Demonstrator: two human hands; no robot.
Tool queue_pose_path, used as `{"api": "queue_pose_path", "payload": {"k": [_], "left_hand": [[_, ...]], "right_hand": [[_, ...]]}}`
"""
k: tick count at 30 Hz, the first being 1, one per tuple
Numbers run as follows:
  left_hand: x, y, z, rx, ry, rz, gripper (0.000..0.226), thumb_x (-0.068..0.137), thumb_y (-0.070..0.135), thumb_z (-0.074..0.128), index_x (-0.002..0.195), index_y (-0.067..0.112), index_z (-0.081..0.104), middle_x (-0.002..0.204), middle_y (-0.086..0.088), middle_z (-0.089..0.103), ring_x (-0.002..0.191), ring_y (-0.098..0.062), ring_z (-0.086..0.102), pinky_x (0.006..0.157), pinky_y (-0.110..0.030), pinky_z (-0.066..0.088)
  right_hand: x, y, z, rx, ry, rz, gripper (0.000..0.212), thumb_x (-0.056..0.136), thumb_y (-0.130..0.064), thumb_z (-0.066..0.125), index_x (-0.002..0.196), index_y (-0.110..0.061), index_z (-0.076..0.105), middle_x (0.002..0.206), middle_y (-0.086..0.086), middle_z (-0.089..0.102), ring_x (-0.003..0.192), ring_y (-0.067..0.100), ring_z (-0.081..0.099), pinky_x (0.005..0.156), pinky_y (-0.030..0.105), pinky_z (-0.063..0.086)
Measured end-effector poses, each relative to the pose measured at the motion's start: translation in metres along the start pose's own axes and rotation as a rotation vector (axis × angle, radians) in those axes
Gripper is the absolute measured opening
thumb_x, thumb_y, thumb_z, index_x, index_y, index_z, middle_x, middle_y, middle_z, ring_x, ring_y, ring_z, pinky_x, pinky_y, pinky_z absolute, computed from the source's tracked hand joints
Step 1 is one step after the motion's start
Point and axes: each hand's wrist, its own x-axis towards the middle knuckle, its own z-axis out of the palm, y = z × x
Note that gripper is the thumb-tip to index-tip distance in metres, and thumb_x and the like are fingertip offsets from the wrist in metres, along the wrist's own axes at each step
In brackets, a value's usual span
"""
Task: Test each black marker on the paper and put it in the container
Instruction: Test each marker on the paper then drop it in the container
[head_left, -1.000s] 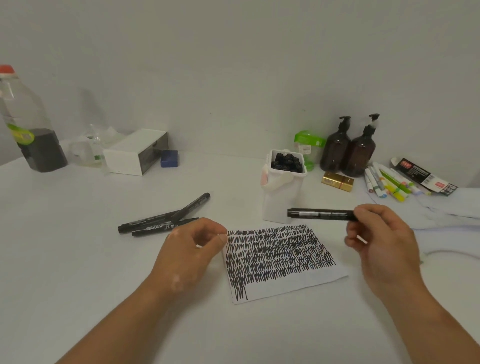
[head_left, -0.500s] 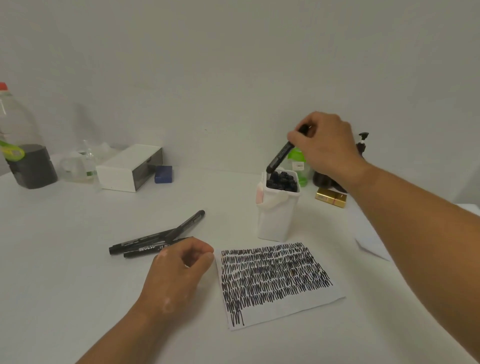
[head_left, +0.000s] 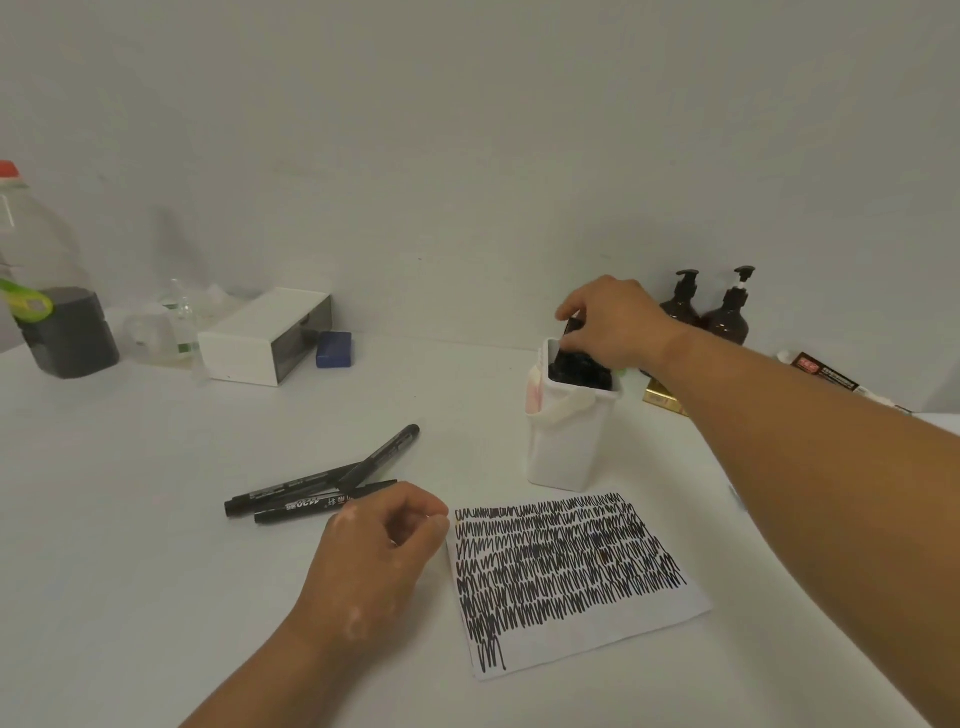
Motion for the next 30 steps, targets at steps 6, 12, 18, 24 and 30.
{"api": "queue_pose_path", "payload": {"k": [6, 12, 18, 24, 30], "left_hand": [[0.000, 0.000, 0.000, 0.003, -0.007, 0.005, 0.014, 0.086, 0.024, 0.073, 0.077, 0.034, 0.072, 0.069, 0.011, 0.068, 0.059, -0.002, 0.058, 0.058, -0.013, 0.044], [0.001, 0.001, 0.000, 0.013, -0.004, 0.005, 0.014, 0.086, 0.022, 0.073, 0.076, 0.033, 0.073, 0.066, 0.014, 0.067, 0.057, -0.002, 0.057, 0.057, -0.012, 0.043], [-0.001, 0.003, -0.002, 0.024, -0.009, 0.007, 0.015, 0.086, 0.020, 0.074, 0.076, 0.031, 0.073, 0.067, 0.010, 0.068, 0.057, -0.002, 0.056, 0.056, -0.013, 0.042], [-0.001, 0.003, -0.010, 0.075, 0.029, 0.009, 0.014, 0.086, 0.021, 0.073, 0.077, 0.031, 0.072, 0.068, 0.011, 0.068, 0.060, -0.002, 0.059, 0.058, -0.012, 0.043], [0.009, -0.007, -0.032, 0.309, 0.196, 0.009, 0.017, 0.086, 0.011, 0.070, 0.085, 0.028, 0.072, 0.079, 0.013, 0.071, 0.072, -0.004, 0.062, 0.062, -0.009, 0.042]], "right_hand": [[0.004, 0.002, 0.012, -0.013, 0.115, 0.020, 0.018, 0.084, -0.037, 0.079, 0.090, -0.023, 0.070, 0.096, -0.003, 0.070, 0.097, 0.022, 0.062, 0.079, 0.031, 0.048], [-0.002, 0.003, 0.016, -0.040, 0.060, 0.028, 0.023, 0.095, -0.036, 0.061, 0.095, -0.022, 0.080, 0.105, -0.002, 0.076, 0.096, 0.022, 0.065, 0.080, 0.033, 0.053], [-0.014, 0.003, 0.015, -0.019, 0.000, 0.011, 0.032, 0.097, -0.038, 0.057, 0.095, -0.016, 0.080, 0.103, 0.002, 0.077, 0.095, 0.025, 0.066, 0.084, 0.035, 0.054], [-0.070, 0.006, 0.000, 0.304, 0.327, 0.064, 0.016, 0.092, -0.036, 0.066, 0.083, -0.026, 0.075, 0.081, -0.015, 0.072, 0.082, 0.012, 0.067, 0.073, 0.023, 0.043], [-0.175, 0.016, 0.041, 0.418, 0.133, 0.085, 0.016, 0.087, -0.040, 0.075, 0.072, -0.040, 0.070, 0.074, -0.034, 0.066, 0.076, -0.011, 0.060, 0.056, 0.010, 0.037]]}}
